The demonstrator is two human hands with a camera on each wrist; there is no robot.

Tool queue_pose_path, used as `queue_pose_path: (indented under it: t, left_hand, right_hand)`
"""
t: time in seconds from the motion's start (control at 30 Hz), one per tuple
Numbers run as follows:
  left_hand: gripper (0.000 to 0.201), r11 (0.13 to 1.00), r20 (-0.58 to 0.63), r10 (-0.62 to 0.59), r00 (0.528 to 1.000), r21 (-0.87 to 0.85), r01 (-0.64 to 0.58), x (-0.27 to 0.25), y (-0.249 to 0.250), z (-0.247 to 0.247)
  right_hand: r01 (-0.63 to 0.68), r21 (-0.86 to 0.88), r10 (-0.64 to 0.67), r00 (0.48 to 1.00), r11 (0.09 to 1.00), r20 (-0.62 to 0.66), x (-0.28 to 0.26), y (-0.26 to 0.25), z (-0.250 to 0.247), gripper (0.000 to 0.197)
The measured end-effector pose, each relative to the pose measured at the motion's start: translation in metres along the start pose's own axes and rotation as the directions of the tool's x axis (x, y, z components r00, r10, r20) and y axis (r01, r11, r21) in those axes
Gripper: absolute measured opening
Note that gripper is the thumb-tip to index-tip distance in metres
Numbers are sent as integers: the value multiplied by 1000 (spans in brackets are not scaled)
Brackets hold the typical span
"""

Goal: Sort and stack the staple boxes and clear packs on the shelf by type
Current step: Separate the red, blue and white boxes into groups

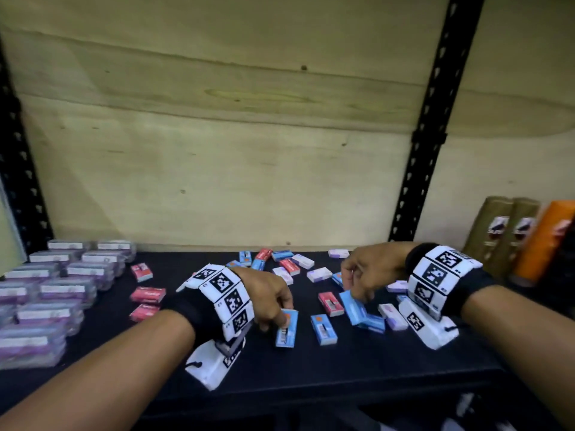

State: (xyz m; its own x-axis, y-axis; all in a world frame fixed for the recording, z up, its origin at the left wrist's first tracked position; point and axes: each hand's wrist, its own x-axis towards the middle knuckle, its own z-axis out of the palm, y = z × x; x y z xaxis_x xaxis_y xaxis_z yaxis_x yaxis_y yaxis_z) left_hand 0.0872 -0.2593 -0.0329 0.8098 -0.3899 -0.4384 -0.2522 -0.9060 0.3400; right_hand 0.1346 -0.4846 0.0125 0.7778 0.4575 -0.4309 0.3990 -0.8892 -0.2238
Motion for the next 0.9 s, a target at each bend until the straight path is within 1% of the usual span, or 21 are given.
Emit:
queue_pose_path:
  t: [0.1,0.17,0.23,0.53,0.7,0.8,0.9]
  left_hand:
    - [14,998,5,12,1000,-64,-12,9,6,4]
    - [19,994,-8,11,1000,-105,-12,13,7,6]
    - [25,995,-23,3,1000,-96,-5,17,5,10]
    - [30,999,-21,-25,999,-26,24,17,7,16]
    - [31,999,-40,-22,999,-24,21,16,4,20]
    - [36,999,-63,-17,998,-38,15,12,2,19]
    - [39,998,-114,-21,993,-63,14,1,-5,13]
  right_hand:
    - [-60,7,59,996,998,73,-6,10,12,15]
    - [-63,23,61,995,998,77,-5,13,20,19]
    - [-64,30,62,996,997,68,-2,13,25,21]
    - [-72,-56,78,992,996,101,6,12,31,25]
    - [-44,-74,52,992,996,114,9,12,31,25]
    - [-24,-86,36,990,996,133,11,11,30,22]
    - [-12,-109,28,988,994,149,15,9,29,20]
